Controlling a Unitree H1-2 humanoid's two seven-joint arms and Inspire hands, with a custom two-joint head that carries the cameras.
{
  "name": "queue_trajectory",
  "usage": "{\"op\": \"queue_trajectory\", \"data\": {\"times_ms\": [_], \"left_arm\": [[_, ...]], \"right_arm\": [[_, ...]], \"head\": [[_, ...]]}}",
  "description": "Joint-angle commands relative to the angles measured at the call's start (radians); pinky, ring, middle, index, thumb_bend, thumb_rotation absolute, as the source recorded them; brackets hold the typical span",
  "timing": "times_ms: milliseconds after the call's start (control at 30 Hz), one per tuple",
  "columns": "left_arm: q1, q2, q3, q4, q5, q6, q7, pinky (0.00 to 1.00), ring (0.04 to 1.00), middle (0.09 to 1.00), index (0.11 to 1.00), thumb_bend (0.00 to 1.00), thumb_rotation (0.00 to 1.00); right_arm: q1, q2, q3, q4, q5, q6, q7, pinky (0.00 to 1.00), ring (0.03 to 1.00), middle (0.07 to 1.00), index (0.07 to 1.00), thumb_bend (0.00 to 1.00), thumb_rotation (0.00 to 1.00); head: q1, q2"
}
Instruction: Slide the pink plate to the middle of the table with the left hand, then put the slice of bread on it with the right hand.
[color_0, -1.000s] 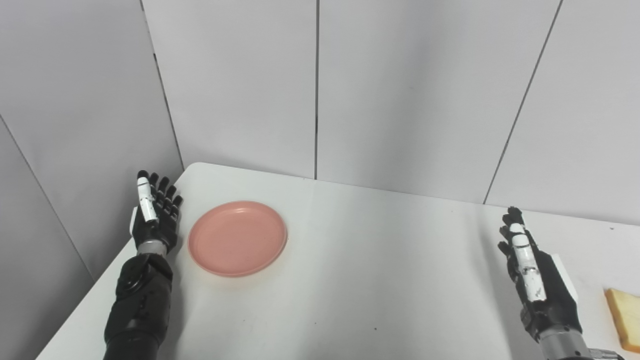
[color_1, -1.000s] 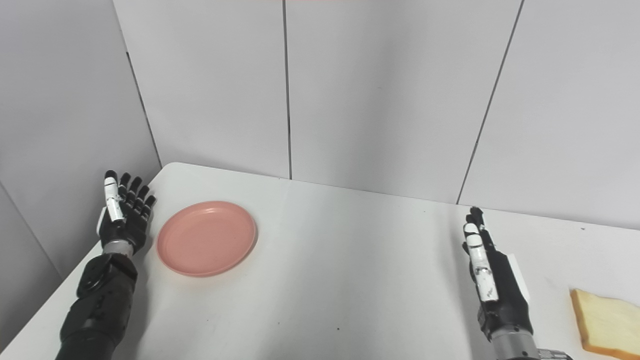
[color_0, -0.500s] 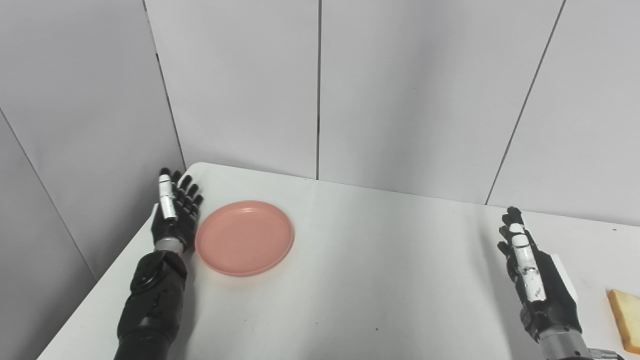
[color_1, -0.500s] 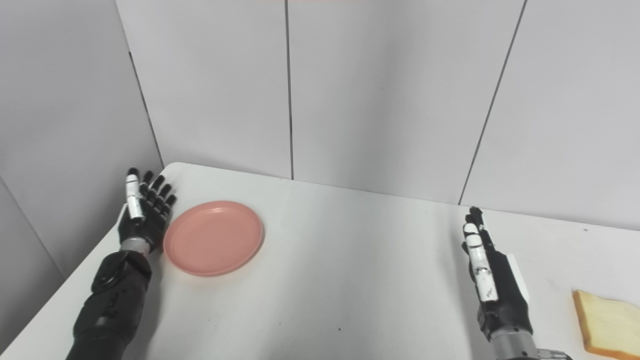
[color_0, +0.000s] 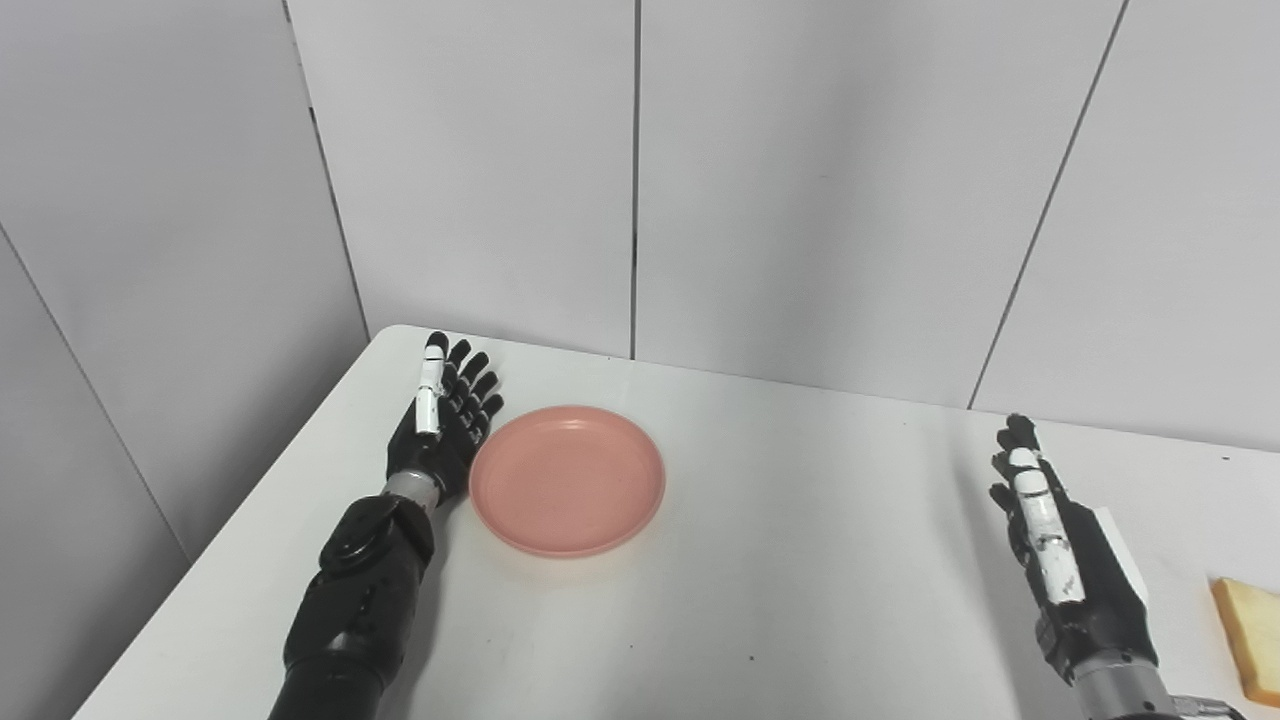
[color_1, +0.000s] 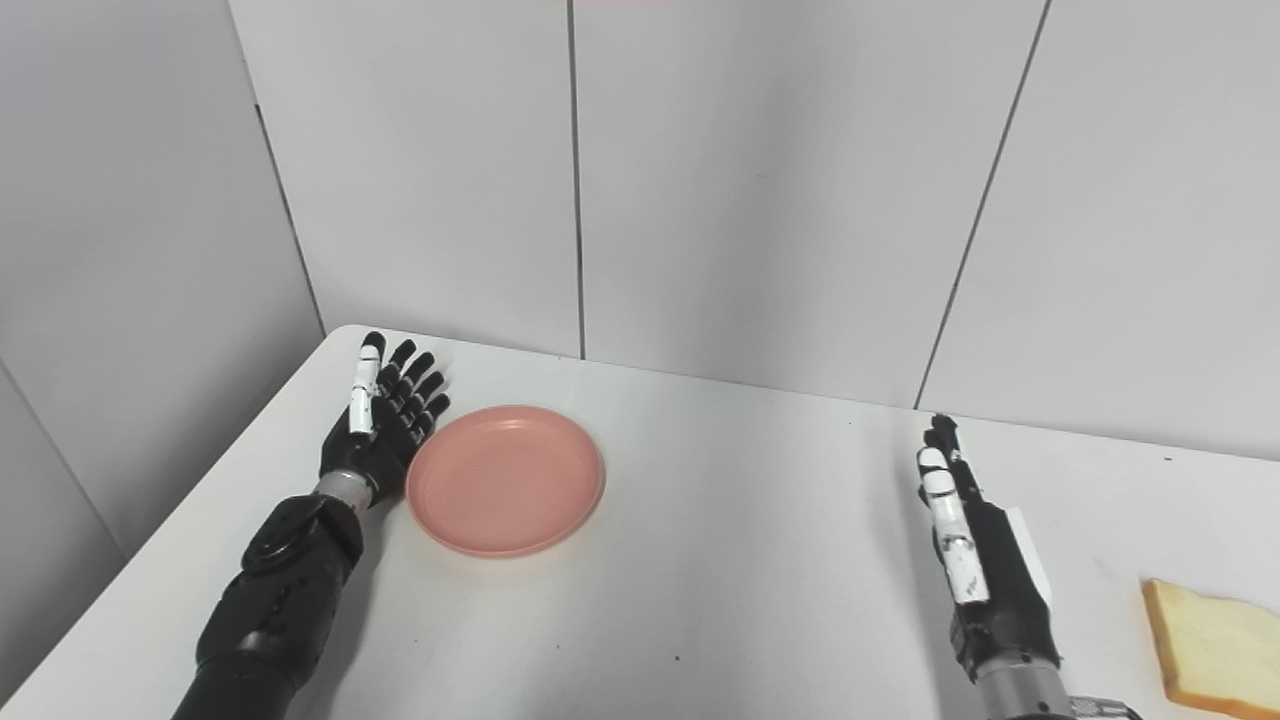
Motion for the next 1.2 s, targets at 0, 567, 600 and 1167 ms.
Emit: {"op": "queue_trajectory", "data": {"times_ms": [0,567,600,1167], "left_arm": [[-0.018,-0.007,-0.019,-0.005,0.017,0.01,-0.022,1.0,0.99,0.987,0.983,0.57,1.0],[0.019,-0.059,-0.102,-0.155,0.066,0.104,-0.047,0.98,0.976,0.977,0.977,0.58,1.0],[0.02,-0.064,-0.105,-0.164,0.068,0.112,-0.044,0.98,0.975,0.976,0.977,0.58,1.0],[0.059,-0.146,-0.202,-0.307,0.114,0.224,-0.041,0.99,0.989,0.981,0.985,0.54,1.0]], "right_arm": [[-0.024,-0.003,-0.001,-0.044,0.0,0.0,0.0,1.0,1.0,1.0,1.0,0.11,1.0],[-0.023,-0.009,-0.005,-0.017,0.003,-0.042,0.014,1.0,1.0,1.0,1.0,0.11,1.0],[-0.022,-0.011,-0.002,-0.021,-0.002,-0.037,0.012,1.0,1.0,1.0,1.0,0.11,1.0],[-0.019,-0.002,0.001,-0.027,0.01,-0.037,0.014,1.0,1.0,1.0,1.0,0.11,1.0]], "head": [[0.001,0.001],[-0.002,0.003],[-0.002,0.003],[-0.049,-0.008]]}}
